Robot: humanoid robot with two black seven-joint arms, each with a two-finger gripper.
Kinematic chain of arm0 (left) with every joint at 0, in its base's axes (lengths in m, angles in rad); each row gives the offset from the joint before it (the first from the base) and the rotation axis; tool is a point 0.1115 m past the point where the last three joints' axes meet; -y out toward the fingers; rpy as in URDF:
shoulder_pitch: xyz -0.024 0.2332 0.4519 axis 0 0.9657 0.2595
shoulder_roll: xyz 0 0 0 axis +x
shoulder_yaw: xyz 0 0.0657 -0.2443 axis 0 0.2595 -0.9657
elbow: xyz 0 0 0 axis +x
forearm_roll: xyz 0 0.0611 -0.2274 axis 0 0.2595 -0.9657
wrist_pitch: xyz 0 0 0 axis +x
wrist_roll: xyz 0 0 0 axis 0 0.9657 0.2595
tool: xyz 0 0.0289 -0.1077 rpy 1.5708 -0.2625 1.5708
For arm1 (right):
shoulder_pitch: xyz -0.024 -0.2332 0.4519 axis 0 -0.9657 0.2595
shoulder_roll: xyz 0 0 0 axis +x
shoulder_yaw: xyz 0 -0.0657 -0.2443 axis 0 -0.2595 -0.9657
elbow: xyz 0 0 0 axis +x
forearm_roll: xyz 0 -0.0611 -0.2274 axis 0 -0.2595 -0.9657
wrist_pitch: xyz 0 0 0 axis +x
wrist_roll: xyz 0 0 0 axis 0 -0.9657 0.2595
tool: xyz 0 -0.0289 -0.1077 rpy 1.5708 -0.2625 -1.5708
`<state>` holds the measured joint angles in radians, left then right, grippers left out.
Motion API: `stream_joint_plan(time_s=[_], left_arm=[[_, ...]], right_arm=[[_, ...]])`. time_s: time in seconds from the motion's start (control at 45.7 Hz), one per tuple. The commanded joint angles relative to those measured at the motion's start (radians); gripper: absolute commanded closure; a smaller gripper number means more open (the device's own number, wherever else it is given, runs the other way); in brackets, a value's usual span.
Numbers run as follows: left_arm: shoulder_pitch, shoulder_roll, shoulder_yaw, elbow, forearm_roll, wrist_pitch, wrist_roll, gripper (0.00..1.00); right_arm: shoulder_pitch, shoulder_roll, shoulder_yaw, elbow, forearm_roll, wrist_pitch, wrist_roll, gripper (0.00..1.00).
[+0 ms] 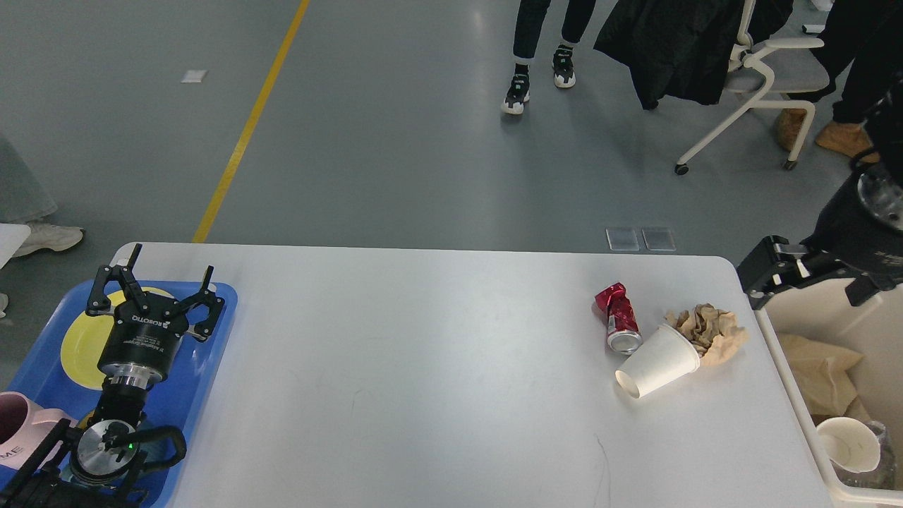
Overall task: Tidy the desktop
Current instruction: 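Reach the right gripper to the second white paper cup and grasp it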
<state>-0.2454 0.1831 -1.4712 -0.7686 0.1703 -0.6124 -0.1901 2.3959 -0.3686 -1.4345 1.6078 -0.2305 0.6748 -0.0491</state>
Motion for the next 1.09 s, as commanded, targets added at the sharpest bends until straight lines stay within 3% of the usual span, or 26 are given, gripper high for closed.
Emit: stream_joint_plan(time_s=[0.0, 0.175, 0.35, 0.7, 1.073], left_arm=[[0.0, -0.001, 0.0, 0.0, 0.0, -0.001, 0.0, 0.04], [0.0, -0.001, 0.0, -0.001, 0.0, -0.001, 0.0, 0.04], [0.0, -0.001, 0.0, -0.001, 0.0, -0.001, 0.0, 0.04], [0.0, -0.001, 0.0, 0.0, 0.0, -0.001, 0.001, 0.04], [0.0, -0.001, 0.0, 0.0, 0.0, -0.001, 0.0, 0.04]], right_arm=[[-0.185, 0.0, 0.029, -0.069, 0.175, -0.133, -0.001, 0.01], [-0.49, 0.011, 0.078, -0.229, 0.398, -0.262, -0.001, 0.0], [-0.75, 0.007, 0.203, -0.4, 0.419, -0.409, -0.005, 0.0], [-1.038, 0.062, 0.312, -0.696, 0.421, -0.426, -0.012, 0.0], [-1.169, 0.062, 0.505, -0.807, 0.427, -0.455, -0.014, 0.0]])
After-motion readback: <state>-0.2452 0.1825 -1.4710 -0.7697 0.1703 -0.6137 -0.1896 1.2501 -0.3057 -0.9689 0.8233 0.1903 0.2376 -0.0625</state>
